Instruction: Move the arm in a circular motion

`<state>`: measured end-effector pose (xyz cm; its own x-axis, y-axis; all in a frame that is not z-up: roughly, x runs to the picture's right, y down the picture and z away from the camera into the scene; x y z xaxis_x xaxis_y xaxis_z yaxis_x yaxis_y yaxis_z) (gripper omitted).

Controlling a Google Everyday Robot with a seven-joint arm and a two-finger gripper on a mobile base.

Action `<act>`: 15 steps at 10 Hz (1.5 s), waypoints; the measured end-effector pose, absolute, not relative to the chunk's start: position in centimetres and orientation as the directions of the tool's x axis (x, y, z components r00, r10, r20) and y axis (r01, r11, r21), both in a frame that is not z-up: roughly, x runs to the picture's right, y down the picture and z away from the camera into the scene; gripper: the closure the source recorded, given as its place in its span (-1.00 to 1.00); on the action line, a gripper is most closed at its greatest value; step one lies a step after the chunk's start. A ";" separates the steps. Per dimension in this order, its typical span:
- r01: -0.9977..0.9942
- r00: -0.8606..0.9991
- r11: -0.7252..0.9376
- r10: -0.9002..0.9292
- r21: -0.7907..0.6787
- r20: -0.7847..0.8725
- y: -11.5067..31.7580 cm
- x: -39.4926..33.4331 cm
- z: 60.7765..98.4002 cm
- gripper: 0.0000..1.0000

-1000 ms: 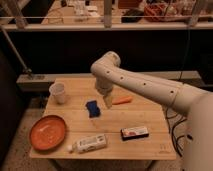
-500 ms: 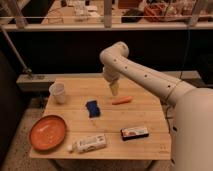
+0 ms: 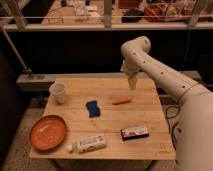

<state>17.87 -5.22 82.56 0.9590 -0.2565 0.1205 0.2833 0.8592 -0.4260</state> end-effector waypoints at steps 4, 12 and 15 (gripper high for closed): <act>0.245 0.969 0.849 -0.226 -0.469 0.097 0.4 20.6 78.5 -0.60; 0.364 0.931 0.787 -0.303 -0.497 0.202 10.3 12.1 71.9 -0.60; 0.475 0.879 0.752 -0.387 -0.456 0.278 9.9 4.8 72.2 -0.60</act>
